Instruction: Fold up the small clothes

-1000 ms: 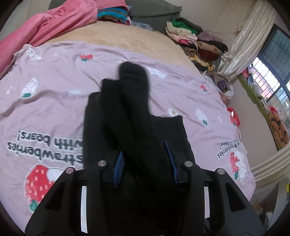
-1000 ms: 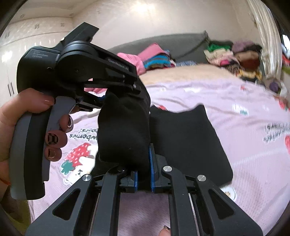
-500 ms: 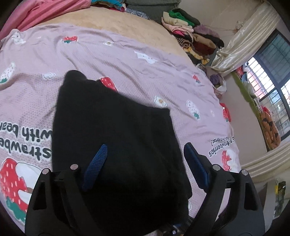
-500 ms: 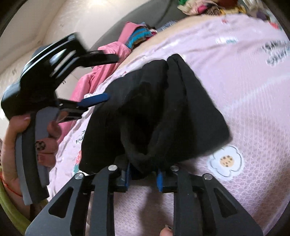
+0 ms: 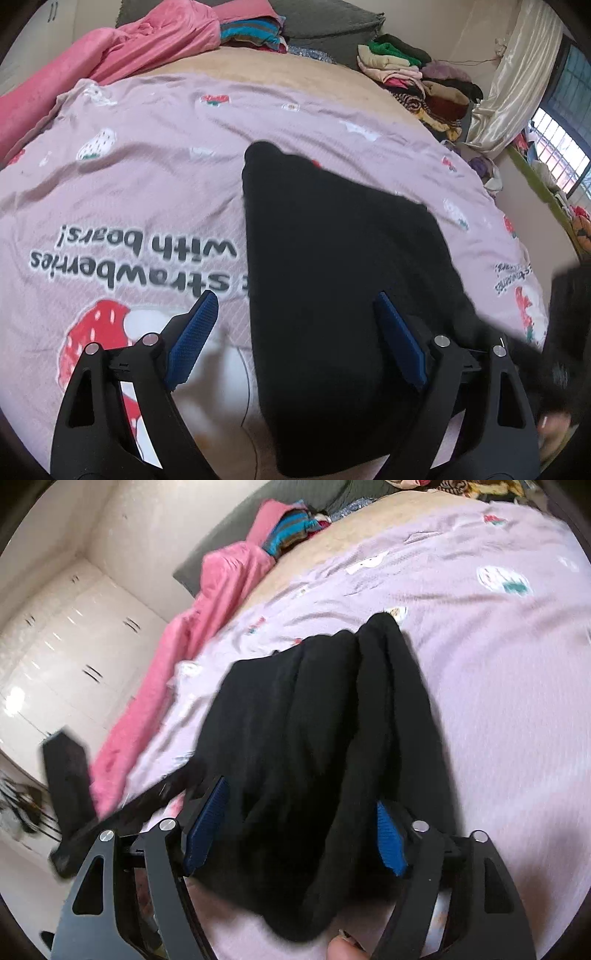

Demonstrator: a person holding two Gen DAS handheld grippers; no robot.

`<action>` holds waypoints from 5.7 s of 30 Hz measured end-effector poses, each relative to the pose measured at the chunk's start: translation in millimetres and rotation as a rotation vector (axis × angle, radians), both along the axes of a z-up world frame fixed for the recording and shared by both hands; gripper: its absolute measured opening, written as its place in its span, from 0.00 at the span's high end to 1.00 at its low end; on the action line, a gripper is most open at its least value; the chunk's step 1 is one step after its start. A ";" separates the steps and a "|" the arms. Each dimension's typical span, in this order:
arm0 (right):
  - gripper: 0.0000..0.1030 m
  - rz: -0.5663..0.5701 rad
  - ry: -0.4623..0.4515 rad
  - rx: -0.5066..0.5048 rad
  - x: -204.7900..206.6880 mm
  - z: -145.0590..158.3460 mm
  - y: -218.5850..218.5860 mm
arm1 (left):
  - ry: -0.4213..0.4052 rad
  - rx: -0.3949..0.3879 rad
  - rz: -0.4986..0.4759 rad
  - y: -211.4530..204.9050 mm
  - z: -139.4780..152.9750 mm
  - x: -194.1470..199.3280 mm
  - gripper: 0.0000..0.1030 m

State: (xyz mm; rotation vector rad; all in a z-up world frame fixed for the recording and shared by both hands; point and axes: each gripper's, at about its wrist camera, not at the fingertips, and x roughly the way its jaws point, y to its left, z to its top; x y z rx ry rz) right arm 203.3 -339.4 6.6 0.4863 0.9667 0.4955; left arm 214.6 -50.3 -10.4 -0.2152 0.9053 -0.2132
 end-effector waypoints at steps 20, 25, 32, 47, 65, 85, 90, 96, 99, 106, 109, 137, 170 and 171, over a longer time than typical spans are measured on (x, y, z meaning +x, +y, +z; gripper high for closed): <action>0.79 0.104 -0.178 -0.378 29.3 -2.3 11.8 | 0.048 -0.026 -0.103 -27.9 -5.4 -11.8 0.20; 0.68 0.051 -0.177 -0.394 21.6 2.6 5.9 | 0.047 -0.011 -0.105 -29.0 -3.8 -12.3 0.19; 0.57 -0.001 -0.182 -0.399 10.2 9.2 -5.4 | 0.041 0.009 -0.098 -29.0 -1.8 -18.8 0.19; 0.12 -0.085 -0.312 -0.460 -33.8 46.2 -21.6 | -0.007 0.024 -0.067 -21.3 16.7 -37.4 0.18; 0.04 -0.112 -0.460 -0.468 -115.0 89.6 -13.4 | -0.135 0.068 -0.073 -10.9 50.8 -90.2 0.09; 0.19 -0.089 -0.064 -0.330 79.5 18.6 -3.8 | 0.012 0.032 -0.002 8.6 -10.0 -36.5 0.09; 0.81 -0.064 -0.022 -0.333 101.3 2.7 7.2 | 0.018 -0.005 -0.023 3.6 -13.6 -29.2 0.09; 0.88 -0.025 -0.215 -0.361 82.5 44.3 6.2 | 0.029 -0.039 -0.058 -10.2 -11.7 -24.4 0.09; 0.88 -0.033 -0.268 -0.448 82.2 48.3 5.0 | 0.031 -0.035 -0.092 -22.9 -13.1 -24.9 0.09; 0.85 -0.055 -0.173 -0.520 93.7 -0.5 0.0 | 0.056 -0.009 -0.112 -34.1 -24.6 -24.6 0.09; 0.79 -0.073 -0.171 -0.506 89.8 -3.2 -4.8 | 0.055 -0.008 -0.110 -32.5 -24.4 -26.4 0.09; 0.09 -0.064 -0.209 -0.518 33.4 27.8 -14.7 | -0.008 0.024 -0.047 -16.5 -0.2 -40.6 0.09; 0.04 -0.132 -0.377 -0.469 -71.0 87.6 -33.7 | -0.102 0.044 -0.019 -0.6 38.7 -75.1 0.09; 0.04 -0.131 -0.382 -0.468 -74.3 89.7 -33.1 | -0.108 0.042 -0.018 -0.3 40.7 -76.8 0.09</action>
